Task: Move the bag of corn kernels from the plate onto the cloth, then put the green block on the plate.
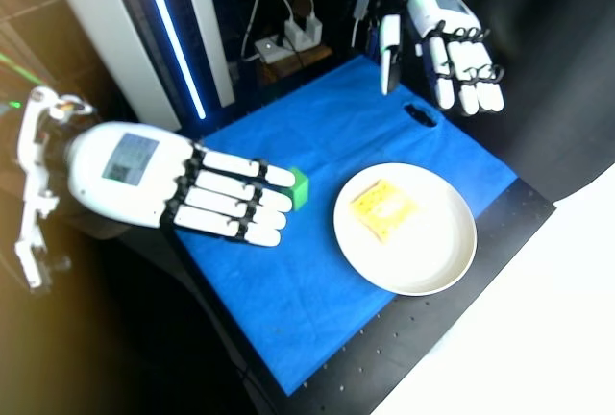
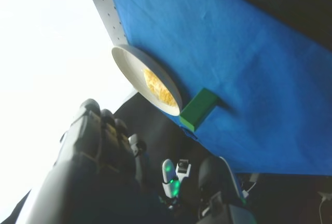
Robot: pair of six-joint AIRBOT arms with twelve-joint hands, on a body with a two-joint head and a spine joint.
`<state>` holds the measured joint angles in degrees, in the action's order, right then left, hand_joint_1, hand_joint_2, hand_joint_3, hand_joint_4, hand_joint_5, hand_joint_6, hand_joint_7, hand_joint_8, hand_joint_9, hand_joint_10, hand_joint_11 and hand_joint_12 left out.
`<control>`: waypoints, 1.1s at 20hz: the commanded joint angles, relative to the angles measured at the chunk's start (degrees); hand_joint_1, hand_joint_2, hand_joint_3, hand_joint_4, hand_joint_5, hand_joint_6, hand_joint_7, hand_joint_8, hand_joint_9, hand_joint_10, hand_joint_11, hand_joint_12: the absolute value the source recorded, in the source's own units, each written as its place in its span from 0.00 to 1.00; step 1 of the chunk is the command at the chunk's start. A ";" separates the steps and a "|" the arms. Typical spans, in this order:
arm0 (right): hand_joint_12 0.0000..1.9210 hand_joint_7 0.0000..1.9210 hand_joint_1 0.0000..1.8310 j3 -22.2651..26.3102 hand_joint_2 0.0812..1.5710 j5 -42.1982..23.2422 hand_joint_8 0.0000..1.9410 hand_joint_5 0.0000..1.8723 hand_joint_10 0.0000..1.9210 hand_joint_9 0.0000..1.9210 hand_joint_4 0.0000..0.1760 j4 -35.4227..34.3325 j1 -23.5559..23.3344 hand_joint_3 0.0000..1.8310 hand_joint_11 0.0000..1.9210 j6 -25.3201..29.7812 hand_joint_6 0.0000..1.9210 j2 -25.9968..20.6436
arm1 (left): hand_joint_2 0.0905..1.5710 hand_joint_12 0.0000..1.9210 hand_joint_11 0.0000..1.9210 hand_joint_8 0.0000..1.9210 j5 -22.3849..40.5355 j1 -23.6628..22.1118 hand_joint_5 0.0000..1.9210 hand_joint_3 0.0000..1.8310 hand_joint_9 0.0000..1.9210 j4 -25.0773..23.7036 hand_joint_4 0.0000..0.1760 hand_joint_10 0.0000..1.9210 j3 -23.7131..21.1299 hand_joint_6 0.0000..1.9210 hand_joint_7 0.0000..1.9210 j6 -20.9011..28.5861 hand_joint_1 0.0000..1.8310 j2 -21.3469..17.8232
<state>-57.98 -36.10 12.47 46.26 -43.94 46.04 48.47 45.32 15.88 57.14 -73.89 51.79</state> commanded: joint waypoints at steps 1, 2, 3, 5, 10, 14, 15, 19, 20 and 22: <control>0.00 0.00 0.21 -0.05 0.81 -6.31 0.00 0.00 0.00 0.00 0.00 -1.15 -0.53 0.02 0.00 -0.27 0.00 0.18 | 0.87 0.00 0.00 0.00 6.06 -0.84 0.00 0.01 0.00 -1.18 0.41 0.00 0.33 0.00 0.00 0.12 0.15 0.44; 0.00 0.00 0.19 -0.05 0.81 -6.31 0.00 0.00 0.00 0.00 0.00 -1.15 -0.53 0.01 0.00 -0.27 0.00 0.33 | 0.87 0.00 0.00 0.00 5.48 -1.11 0.00 0.01 0.00 -1.18 0.32 0.00 0.61 0.00 0.00 0.12 0.15 0.76; 0.00 0.00 0.18 -0.02 0.81 -6.31 0.00 0.00 0.00 0.00 0.00 -1.18 -0.53 0.01 0.00 -0.27 0.00 0.36 | 0.87 0.00 0.00 0.00 4.93 -1.49 0.00 0.00 0.00 -1.18 0.31 0.00 0.95 0.00 0.00 0.12 0.16 1.04; 0.00 0.00 0.21 0.00 0.80 -6.31 0.00 0.00 0.00 0.00 0.00 -1.38 -0.47 0.01 0.00 -0.27 0.00 0.51 | 0.87 0.00 0.00 0.00 2.77 -3.42 0.00 0.00 0.00 -1.18 0.14 0.00 2.26 0.00 0.00 0.12 0.21 2.26; 0.00 0.00 0.16 0.00 0.83 -6.33 0.00 0.00 0.00 0.00 0.00 -1.90 -0.25 0.01 0.00 -0.27 0.00 1.20 | 0.84 0.07 0.00 0.00 -10.94 -12.73 0.00 0.00 0.00 -2.36 0.22 0.00 10.83 0.00 0.00 0.11 0.27 10.10; 0.00 0.00 0.15 0.00 0.82 -6.35 0.00 0.00 0.00 0.00 0.00 -2.24 0.06 0.01 0.00 -0.26 0.00 1.43 | 0.78 0.51 0.00 0.01 -19.90 -15.93 0.03 0.00 0.06 -1.07 0.13 0.02 18.19 0.01 0.04 0.11 0.36 17.03; 0.00 0.00 0.15 0.00 0.82 -6.35 0.00 0.00 0.00 0.00 0.00 -2.29 0.10 0.01 0.00 -0.26 0.00 1.47 | 0.76 0.56 0.00 0.01 -21.50 -16.14 0.06 0.00 0.07 -0.48 0.05 0.02 19.72 0.01 0.07 0.11 0.41 18.40; 0.00 0.00 0.14 0.01 0.82 -6.35 0.00 0.00 0.00 0.00 0.00 -2.38 0.42 0.00 0.00 -0.24 0.00 1.65 | 0.76 0.63 0.00 0.00 -26.80 -16.09 0.02 0.00 0.05 1.10 0.23 0.01 23.91 0.00 0.04 0.04 0.37 22.60; 0.00 0.00 0.16 0.01 0.81 -6.35 0.00 0.00 0.00 0.00 0.00 -2.38 0.44 0.00 0.00 -0.24 0.00 1.66 | 0.76 0.53 0.00 0.00 -27.39 -15.88 0.02 0.00 0.04 1.49 0.34 0.00 24.31 0.00 0.03 0.04 0.36 23.04; 0.00 0.00 0.17 0.00 0.82 -6.35 0.00 0.00 0.00 0.00 0.00 -2.39 0.50 0.00 0.00 -0.23 0.00 1.72 | 0.77 0.43 0.00 0.00 -29.15 -15.23 0.03 0.00 0.03 1.77 0.27 0.00 25.40 0.01 0.04 0.04 0.41 24.25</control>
<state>-57.98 -36.07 11.16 47.09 -43.99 47.79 14.35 30.35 17.78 82.35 -73.95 75.92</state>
